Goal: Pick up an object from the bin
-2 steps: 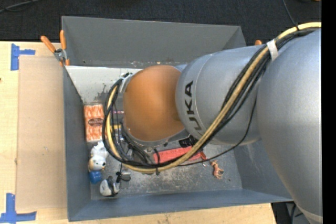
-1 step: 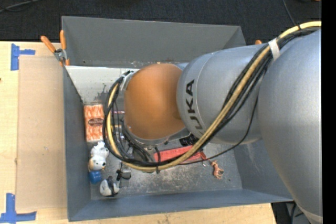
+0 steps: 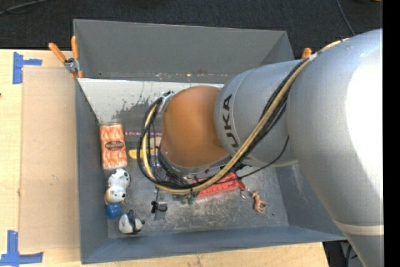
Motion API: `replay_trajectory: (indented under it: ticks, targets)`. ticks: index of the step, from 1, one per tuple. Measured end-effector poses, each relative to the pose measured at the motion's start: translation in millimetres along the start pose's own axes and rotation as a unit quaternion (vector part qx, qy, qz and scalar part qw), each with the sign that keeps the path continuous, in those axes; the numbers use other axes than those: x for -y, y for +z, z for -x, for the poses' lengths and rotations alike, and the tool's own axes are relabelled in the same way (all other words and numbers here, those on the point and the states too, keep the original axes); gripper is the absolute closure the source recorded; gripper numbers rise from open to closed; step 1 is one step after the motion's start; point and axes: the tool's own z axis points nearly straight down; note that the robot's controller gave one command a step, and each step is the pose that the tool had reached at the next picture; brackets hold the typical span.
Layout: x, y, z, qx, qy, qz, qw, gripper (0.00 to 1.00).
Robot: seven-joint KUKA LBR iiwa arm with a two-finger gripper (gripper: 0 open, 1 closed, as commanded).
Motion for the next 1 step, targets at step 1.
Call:
replay_trajectory:
  ticks: [1]
  targets:
    - [18.8, 27.7, 44.2, 0.0037, -0.051, 0.003, 0.9987, 0.0]
